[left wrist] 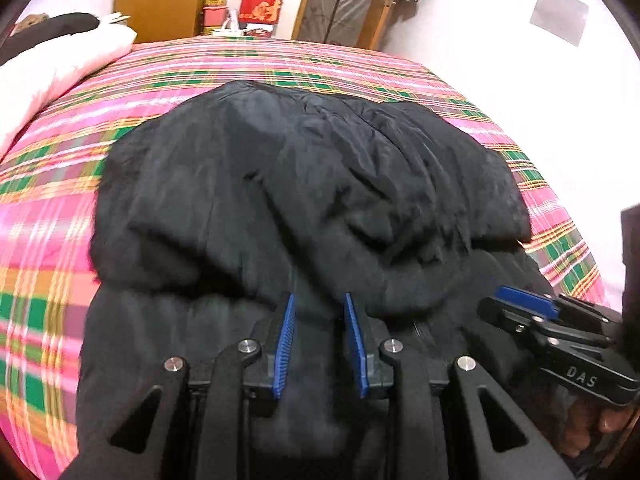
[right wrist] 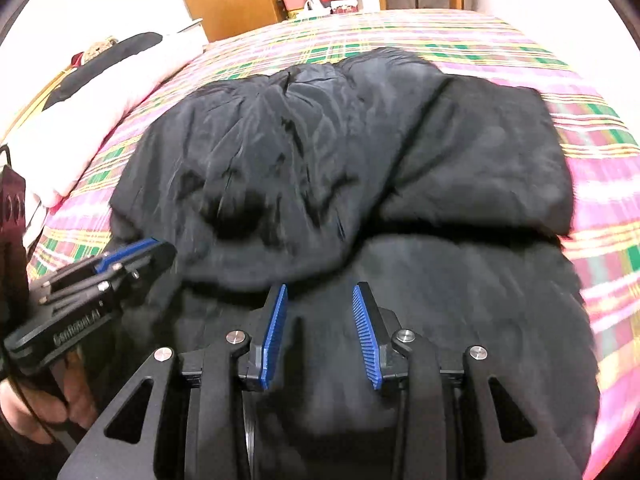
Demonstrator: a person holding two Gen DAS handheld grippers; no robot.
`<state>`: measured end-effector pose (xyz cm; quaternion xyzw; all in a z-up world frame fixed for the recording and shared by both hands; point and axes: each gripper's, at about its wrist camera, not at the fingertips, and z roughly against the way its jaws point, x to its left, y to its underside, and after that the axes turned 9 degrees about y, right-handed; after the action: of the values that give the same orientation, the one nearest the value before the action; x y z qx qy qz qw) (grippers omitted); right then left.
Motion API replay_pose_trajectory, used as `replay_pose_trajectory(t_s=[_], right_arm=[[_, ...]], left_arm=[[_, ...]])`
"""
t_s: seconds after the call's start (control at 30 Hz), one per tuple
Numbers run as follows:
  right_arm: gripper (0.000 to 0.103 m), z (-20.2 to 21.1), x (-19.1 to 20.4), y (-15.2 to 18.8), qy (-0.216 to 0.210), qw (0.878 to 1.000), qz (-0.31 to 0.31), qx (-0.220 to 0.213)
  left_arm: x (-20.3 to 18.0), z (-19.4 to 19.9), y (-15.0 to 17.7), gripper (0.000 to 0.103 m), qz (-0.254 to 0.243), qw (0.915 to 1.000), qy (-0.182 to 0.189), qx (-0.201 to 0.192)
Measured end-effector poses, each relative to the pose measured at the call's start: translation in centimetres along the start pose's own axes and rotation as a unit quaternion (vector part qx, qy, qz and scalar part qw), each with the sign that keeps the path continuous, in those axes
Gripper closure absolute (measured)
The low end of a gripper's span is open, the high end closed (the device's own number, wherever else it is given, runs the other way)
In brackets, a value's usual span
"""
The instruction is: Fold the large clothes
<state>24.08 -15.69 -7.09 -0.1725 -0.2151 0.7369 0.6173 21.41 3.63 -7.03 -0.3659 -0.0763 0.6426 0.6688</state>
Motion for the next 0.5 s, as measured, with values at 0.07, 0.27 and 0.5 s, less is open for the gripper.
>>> replay_pose_trajectory(t_s=[0.07,0.27,0.5], right_arm=[[0.068,1.6,-0.4,1.6,-0.004,1.0,-0.002,-0.001],[0.068,6.7,-1.7,7.5,-0.017,1.0,-0.019,-0.008],[0.061,10.0,-3.5,10.1,-0.007,0.999,-0.038,-0.026]], left_arm=[[-0.5,1.7,1.5,0.075,0.004,1.0,-0.007,0.001],[-2.0,7.0,5.8,0.075,0.005,0.9995,-0.03,-0.001],[-2.6,11.3,8.5,0.075,0.009,0.9983,-0.055,-0.016]])
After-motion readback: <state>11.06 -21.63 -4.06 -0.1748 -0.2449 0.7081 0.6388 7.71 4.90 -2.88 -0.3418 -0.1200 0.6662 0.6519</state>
